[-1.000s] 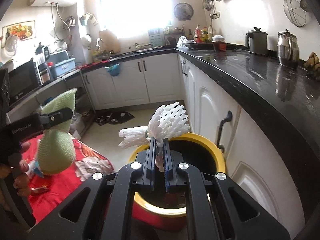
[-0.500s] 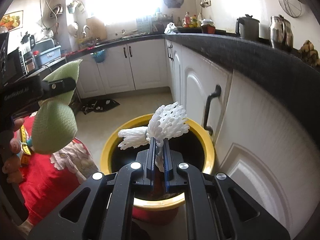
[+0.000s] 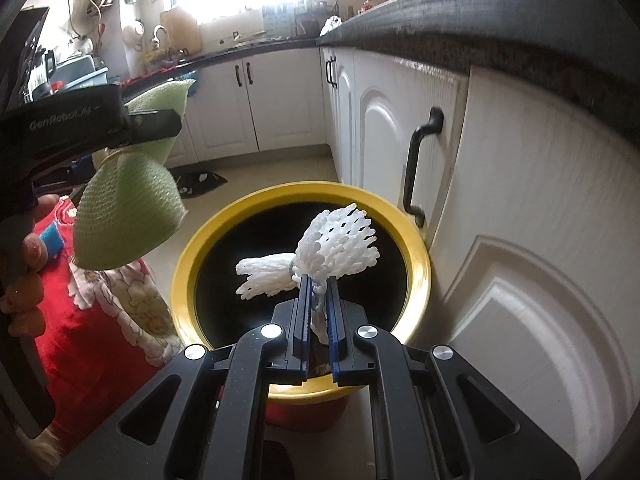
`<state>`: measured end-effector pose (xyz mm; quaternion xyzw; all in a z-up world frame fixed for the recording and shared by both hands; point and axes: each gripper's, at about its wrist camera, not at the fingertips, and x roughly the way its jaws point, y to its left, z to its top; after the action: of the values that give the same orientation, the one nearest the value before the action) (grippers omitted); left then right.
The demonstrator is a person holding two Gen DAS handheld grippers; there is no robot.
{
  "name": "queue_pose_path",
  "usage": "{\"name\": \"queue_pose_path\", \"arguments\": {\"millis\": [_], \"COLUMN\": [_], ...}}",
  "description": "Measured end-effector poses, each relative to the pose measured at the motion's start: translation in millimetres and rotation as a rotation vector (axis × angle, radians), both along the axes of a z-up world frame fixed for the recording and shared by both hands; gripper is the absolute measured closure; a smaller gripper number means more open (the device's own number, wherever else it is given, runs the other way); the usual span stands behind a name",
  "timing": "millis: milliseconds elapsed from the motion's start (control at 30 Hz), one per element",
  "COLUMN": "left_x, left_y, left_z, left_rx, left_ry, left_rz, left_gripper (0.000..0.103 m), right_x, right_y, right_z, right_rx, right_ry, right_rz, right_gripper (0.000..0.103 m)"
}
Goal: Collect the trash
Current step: 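Open both tools over the bin to drop the scrubber and foam net, then move both open tools back over the table toward the snack items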
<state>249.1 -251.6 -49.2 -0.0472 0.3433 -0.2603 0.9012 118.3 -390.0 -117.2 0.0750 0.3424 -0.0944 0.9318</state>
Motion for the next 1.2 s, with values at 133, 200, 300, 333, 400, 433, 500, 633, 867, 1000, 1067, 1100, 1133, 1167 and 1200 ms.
{"name": "queue_pose_path", "arguments": {"millis": [133, 200, 300, 333, 400, 433, 500, 633, 867, 1000, 1067, 1100, 1133, 1167, 1200], "left_x": [4.0, 5.5, 7.1, 7.7, 8.5, 9.1, 11.0, 13.7, 14.7, 14.4, 15.0, 14.6, 14.1, 13.5, 12.7], "left_y": [-5.1, -7.1, -8.9, -9.4, -9.5, -10.1, -10.2, -8.9, 1.0, 10.7, 15.6, 18.6, 21.9, 25.4, 28.1], "left_z": [-8.4, -12.7, -18.9, -20.8, -23.2, -24.4, -26.7, -29.5, -27.4, -23.3, -20.4, -19.4, -18.3, -17.3, -16.9], "left_rx": [0.003, 0.005, 0.009, 0.009, 0.012, 0.012, 0.007, -0.004, -0.016, -0.017, -0.012, -0.011, -0.012, -0.014, -0.015], "left_ry": [0.015, 0.024, 0.036, 0.039, 0.044, 0.048, 0.061, 0.086, 0.109, 0.114, 0.115, 0.114, 0.115, 0.116, 0.117], "left_rz": [-0.007, -0.008, -0.015, -0.020, -0.023, -0.024, -0.030, -0.033, 0.001, 0.031, 0.049, 0.056, 0.063, 0.072, 0.077], "left_gripper": [0.045, 0.045, 0.045, 0.045, 0.044, 0.044, 0.043, 0.029, 0.011, 0.011, 0.011, 0.011, 0.011, 0.011, 0.011], "right_x": [2.4, 3.3, 6.4, 6.6, 7.4, 8.1, 8.5, 10.0, 6.4, 6.5, 4.6, 4.1, 3.6, 3.6, 3.4], "right_y": [-0.9, -2.3, -5.6, -4.4, -3.8, -3.5, -4.1, -7.1, -7.7, -7.1, -5.3, -5.1, -4.9, -5.1, -4.9], "right_z": [-7.3, -10.3, -14.7, -15.2, -16.0, -16.3, -16.9, -18.0, -17.5, -16.0, -13.5, -12.7, -11.4, -10.5, -9.0], "right_rx": [0.010, 0.022, 0.039, 0.041, 0.046, 0.049, 0.053, 0.067, 0.075, 0.069, 0.067, 0.066, 0.065, 0.064, 0.064], "right_ry": [0.025, 0.035, 0.047, 0.048, 0.051, 0.055, 0.059, 0.057, 0.048, 0.043, 0.036, 0.033, 0.029, 0.026, 0.022], "right_rz": [-0.005, -0.007, -0.005, -0.005, -0.004, -0.002, -0.002, -0.018, -0.037, -0.038, -0.040, -0.041, -0.042, -0.043, -0.044], "right_gripper": [0.095, 0.095, 0.095, 0.095, 0.095, 0.095, 0.093, 0.070, 0.048, 0.041, 0.038, 0.037, 0.035, 0.034, 0.034]}}
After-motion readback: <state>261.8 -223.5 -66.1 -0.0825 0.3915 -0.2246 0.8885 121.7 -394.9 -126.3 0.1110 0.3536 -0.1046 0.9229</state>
